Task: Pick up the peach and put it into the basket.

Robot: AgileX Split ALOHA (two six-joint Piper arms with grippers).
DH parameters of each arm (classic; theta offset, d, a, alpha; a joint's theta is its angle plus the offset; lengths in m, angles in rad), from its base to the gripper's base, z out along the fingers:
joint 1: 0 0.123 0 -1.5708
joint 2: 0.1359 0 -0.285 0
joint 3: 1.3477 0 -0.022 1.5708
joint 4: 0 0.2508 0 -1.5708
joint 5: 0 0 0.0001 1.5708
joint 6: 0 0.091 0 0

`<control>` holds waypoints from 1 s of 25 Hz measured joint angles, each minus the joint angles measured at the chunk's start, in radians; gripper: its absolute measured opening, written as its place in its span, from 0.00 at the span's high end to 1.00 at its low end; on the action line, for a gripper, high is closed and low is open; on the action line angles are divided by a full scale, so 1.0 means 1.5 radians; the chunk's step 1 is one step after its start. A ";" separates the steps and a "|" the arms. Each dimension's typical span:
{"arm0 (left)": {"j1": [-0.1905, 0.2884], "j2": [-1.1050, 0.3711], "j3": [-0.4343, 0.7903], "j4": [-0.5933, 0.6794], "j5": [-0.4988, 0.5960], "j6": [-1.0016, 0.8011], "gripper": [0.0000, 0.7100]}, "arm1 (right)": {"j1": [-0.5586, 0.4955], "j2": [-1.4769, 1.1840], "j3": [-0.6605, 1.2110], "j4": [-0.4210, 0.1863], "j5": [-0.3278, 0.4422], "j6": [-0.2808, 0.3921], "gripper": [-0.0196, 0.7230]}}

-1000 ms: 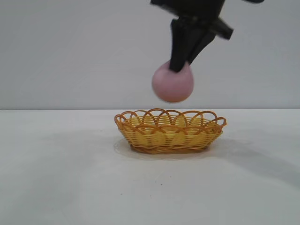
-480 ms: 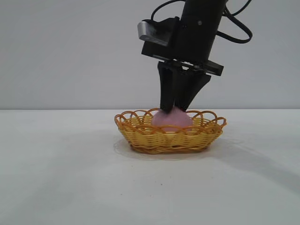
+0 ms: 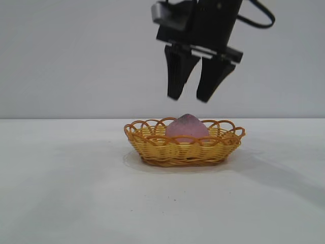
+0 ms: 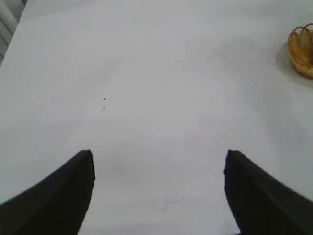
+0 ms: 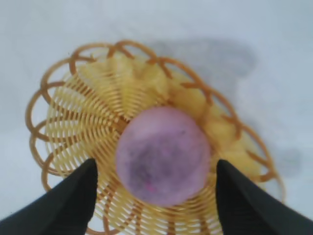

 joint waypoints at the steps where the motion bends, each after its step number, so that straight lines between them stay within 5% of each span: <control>1: 0.000 0.000 0.000 0.000 0.000 0.000 0.25 | -0.008 -0.001 -0.010 -0.007 0.004 0.000 0.38; 18: 0.000 0.000 0.000 0.000 0.000 0.000 0.25 | -0.290 -0.003 -0.035 -0.030 0.053 0.000 0.38; 25: 0.000 0.000 0.000 0.000 0.000 0.000 0.25 | -0.390 -0.003 -0.035 0.014 0.111 0.001 0.38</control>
